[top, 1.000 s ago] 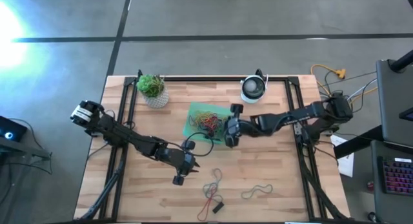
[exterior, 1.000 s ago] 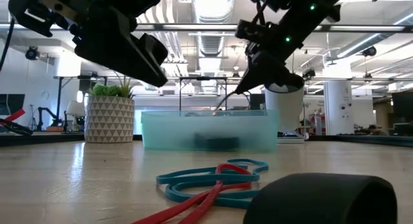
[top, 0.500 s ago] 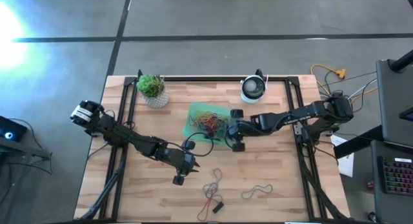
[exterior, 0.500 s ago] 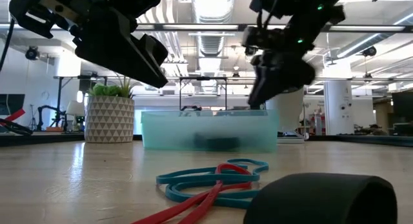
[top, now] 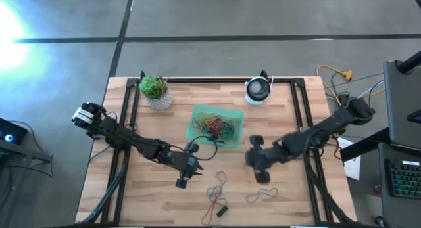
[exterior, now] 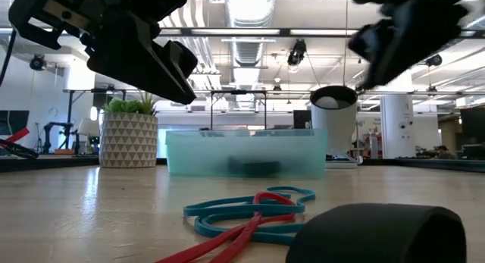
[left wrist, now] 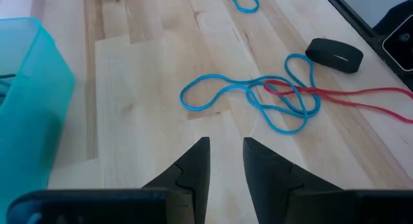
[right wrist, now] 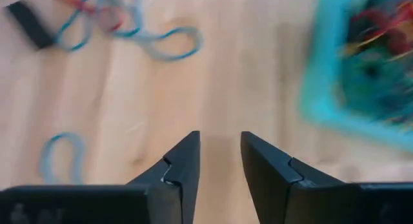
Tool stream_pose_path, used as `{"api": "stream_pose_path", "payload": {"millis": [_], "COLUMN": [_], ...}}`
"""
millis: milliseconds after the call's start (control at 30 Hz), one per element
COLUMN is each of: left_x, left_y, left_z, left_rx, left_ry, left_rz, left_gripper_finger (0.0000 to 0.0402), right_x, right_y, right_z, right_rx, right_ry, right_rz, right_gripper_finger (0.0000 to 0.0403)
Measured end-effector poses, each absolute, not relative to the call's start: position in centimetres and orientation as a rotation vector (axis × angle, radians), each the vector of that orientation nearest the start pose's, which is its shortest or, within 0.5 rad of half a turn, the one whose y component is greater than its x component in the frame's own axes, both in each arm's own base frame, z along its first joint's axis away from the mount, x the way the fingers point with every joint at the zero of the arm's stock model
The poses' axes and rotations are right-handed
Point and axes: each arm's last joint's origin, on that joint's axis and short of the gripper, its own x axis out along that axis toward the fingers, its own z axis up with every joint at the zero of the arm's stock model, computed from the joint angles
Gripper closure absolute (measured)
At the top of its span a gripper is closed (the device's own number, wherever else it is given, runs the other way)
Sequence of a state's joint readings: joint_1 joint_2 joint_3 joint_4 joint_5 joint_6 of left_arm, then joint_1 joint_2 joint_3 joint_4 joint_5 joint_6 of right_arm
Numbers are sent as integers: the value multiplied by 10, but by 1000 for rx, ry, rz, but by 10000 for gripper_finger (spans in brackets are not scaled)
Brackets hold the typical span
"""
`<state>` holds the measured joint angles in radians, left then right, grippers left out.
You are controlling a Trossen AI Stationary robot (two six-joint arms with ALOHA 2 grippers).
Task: Pick and place rubber bands into bin
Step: Put the blue rubber band into the green bin
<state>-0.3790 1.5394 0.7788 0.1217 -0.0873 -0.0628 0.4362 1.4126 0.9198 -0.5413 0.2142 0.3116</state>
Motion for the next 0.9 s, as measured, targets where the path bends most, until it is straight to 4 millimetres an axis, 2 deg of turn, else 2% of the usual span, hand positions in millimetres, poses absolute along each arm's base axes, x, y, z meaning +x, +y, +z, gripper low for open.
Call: {"api": "stream_pose_path", "payload": {"millis": [100, 267, 467, 667, 900], "left_x": [287, 287, 288, 288, 288], "left_y": [-112, -112, -111, -111, -111], "left_z": [184, 184, 184, 184, 184], "left_rx": [88, 90, 112, 112, 112], "left_ry": [632, 632, 628, 626, 625], "left_rz": [-262, -262, -247, -243, -243], "left_gripper_finger": [324, 324, 324, 324, 324], "right_x": [235, 212, 202, 205, 205], "right_y": [132, 164, 192, 208, 211], "right_z": [207, 175, 157, 137, 124], "right_rx": [7, 103, 172, 184, 230], "right_ry": [1030, 1112, 1117, 1133, 1226], "right_rz": [49, 23, 27, 83, 98], "right_gripper_finger": [299, 298, 305, 314, 319]}}
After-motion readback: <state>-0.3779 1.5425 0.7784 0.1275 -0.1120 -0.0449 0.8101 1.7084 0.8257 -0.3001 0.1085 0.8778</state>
